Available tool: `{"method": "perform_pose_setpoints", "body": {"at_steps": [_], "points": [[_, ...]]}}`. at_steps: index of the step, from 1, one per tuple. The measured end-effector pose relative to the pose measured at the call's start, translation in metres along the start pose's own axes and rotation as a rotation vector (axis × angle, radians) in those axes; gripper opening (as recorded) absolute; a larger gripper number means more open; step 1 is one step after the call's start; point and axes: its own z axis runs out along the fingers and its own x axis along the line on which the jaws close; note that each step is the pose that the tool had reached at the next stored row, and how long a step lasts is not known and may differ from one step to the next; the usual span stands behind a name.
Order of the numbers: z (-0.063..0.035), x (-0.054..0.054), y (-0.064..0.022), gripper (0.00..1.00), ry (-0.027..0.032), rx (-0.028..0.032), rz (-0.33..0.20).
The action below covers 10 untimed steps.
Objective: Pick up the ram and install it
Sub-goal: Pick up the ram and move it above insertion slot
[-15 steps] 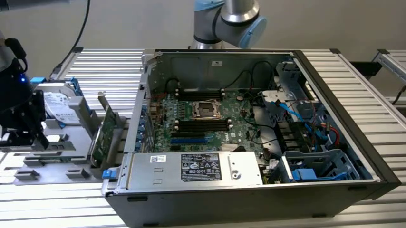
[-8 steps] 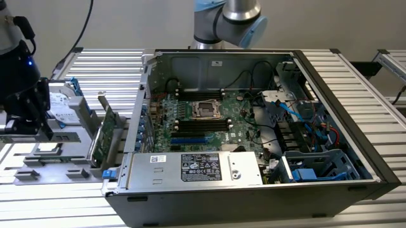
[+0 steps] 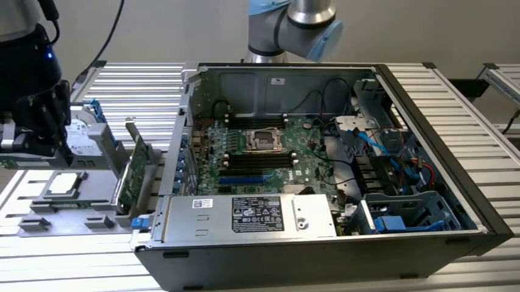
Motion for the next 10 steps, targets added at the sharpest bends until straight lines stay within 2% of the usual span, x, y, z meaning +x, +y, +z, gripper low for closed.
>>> {"method": "perform_pose_setpoints", "body": {"at_steps": [3, 10], "points": [[-0.0097, 0.001, -0.0081, 0.14, -0.0004, -0.005, -0.001], [-0.0255, 0.003, -0.0302, 0.14, 0.0002, -0.0053, -0.005]]}}
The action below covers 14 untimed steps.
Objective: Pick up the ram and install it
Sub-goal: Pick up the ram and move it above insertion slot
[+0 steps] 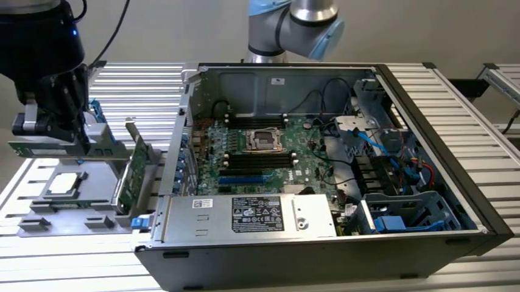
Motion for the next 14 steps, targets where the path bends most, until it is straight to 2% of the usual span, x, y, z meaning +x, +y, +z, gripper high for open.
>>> {"method": "perform_pose_setpoints", "body": {"at_steps": [14], "points": [[-0.0211, 0.003, -0.0455, 0.14, 0.0007, 0.0002, -0.005]]}}
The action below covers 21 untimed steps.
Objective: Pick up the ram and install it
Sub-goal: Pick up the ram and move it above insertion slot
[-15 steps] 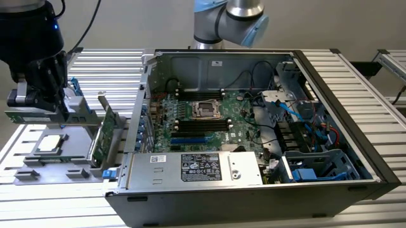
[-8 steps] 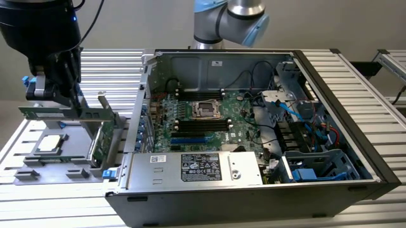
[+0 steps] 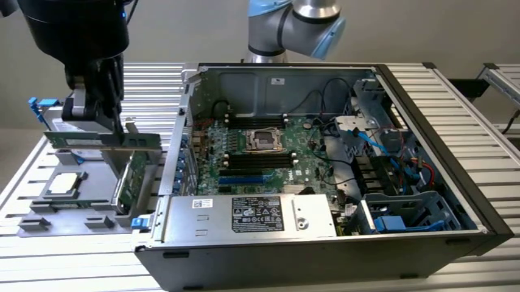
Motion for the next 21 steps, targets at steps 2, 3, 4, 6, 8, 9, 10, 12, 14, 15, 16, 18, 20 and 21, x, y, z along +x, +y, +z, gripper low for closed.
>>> {"method": "perform_pose_setpoints", "body": {"at_steps": [2, 3, 4, 6, 8, 9, 10, 12, 14, 15, 16, 18, 20, 21], "points": [[-0.0018, 0.0, -0.0051, 0.14, 0.0002, 0.0, -0.001], [-0.0026, 0.0, -0.0075, 0.14, 0.0002, 0.0001, -0.002], [-0.0031, 0.0, -0.0096, 0.14, 0.0004, 0.0, -0.002], [-0.0037, -0.001, -0.0137, 0.14, 0.0005, 0.0001, -0.004], [-0.0045, -0.001, -0.0181, 0.14, 0.0007, 0.0001, -0.005], [-0.0049, -0.001, -0.0202, 0.14, 0.0008, 0.0001, -0.005], [-0.0052, -0.002, -0.0223, 0.14, 0.0009, 0.0002, -0.006], [-0.0057, -0.003, -0.0259, 0.14, 0.0009, 0.0003, -0.007], [-0.0063, -0.007, -0.0289, 0.14, 0.001, 0.0001, -0.007], [-0.0066, -0.01, -0.0303, 0.14, 0.001, 0.0001, -0.007], [-0.0068, -0.014, -0.0317, 0.14, 0.001, 0.0001, -0.007], [-0.0074, -0.021, -0.0344, 0.14, 0.001, 0.0002, -0.007], [-0.008, -0.028, -0.0372, 0.14, 0.001, 0.0002, -0.007], [-0.0083, -0.032, -0.0386, 0.14, 0.001, 0.0002, -0.007]]}}
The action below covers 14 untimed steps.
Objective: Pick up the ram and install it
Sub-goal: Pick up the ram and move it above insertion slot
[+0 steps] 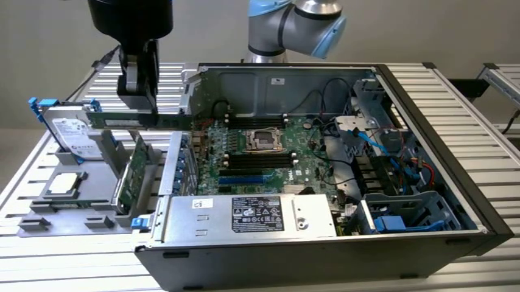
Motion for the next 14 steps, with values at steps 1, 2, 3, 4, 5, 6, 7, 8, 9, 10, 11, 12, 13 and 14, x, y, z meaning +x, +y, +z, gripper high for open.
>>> {"method": "perform_pose_setpoints", "body": {"at_steps": [1, 2, 3, 4, 5, 6, 7, 8, 9, 10, 11, 12, 13, 14], "points": [[-0.0003, -0.004, -0.0015, 0.14, 0.0, 0.0, 0.0], [-0.0007, -0.008, -0.003, 0.14, 0.0, -0.0001, 0.0], [-0.0009, -0.011, -0.0045, 0.14, 0.0, 0.0, 0.0], [-0.0013, -0.014, -0.0061, 0.14, 0.0001, 0.0, 0.0], [-0.0016, -0.017, -0.0079, 0.14, 0.0, 0.0, 0.0], [-0.002, -0.019, -0.01, 0.14, 0.0001, -0.0001, 0.0], [-0.0023, -0.021, -0.0123, 0.14, 0.0001, 0.0001, 0.0], [-0.0028, -0.022, -0.0147, 0.14, 0.0001, 0.0, 0.0], [-0.0034, -0.023, -0.0175, 0.14, 0.0001, 0.0002, 0.0], [-0.0039, -0.024, -0.0206, 0.14, 0.0001, 0.0006, 0.0], [-0.0045, -0.025, -0.0235, 0.14, 0.0001, 0.0009, 0.0], [-0.005, -0.026, -0.0265, 0.14, 0.0002, 0.0013, 0.0], [-0.0056, -0.027, -0.0296, 0.14, 0.0002, 0.0016, 0.0], [-0.0061, -0.027, -0.033, 0.14, 0.0002, 0.0018, 0.0]]}}
